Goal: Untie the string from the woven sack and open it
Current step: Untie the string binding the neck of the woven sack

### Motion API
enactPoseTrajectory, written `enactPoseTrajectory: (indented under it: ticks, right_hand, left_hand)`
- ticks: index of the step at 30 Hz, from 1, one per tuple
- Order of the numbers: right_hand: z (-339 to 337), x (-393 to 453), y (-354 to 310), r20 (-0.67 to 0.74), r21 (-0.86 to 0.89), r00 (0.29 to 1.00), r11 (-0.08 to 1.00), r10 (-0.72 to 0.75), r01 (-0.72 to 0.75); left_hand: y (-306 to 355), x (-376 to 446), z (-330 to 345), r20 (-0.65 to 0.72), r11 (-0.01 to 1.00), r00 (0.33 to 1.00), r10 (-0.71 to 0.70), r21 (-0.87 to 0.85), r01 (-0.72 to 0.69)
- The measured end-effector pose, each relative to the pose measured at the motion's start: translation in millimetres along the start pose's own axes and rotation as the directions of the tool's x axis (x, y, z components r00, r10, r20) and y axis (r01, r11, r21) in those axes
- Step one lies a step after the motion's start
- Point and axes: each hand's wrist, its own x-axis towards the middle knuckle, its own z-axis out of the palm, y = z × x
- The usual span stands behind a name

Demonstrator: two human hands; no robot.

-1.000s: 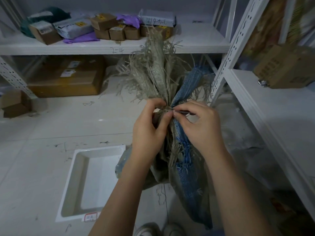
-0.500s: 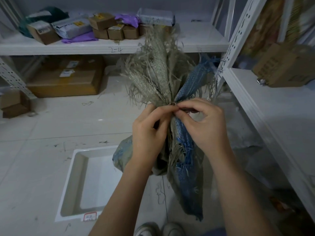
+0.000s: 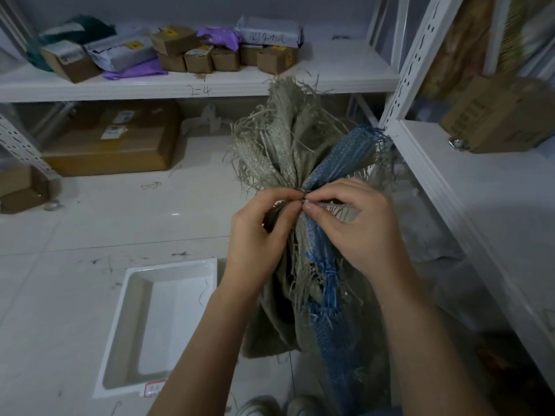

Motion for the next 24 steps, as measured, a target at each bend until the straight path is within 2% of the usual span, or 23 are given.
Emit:
enactPoseTrajectory:
  ticks: [13, 24]
  right_hand:
    - [5.1, -0.2, -1.8, 0.010, -0.092, 0.998, 0.994, -0.058, 0.059]
    - [6.5, 0.8, -4.2, -0.008, -0.026, 1.000, 0.999, -0.029, 0.029]
  left_hand:
    - [1.8, -1.4, 2.1, -0.027, 0.998, 0.999, -0.022, 0.051, 0.024]
    - [-0.6, 0.6, 0.1, -0.002, 0.993, 0.997, -0.078, -0.087, 0.077]
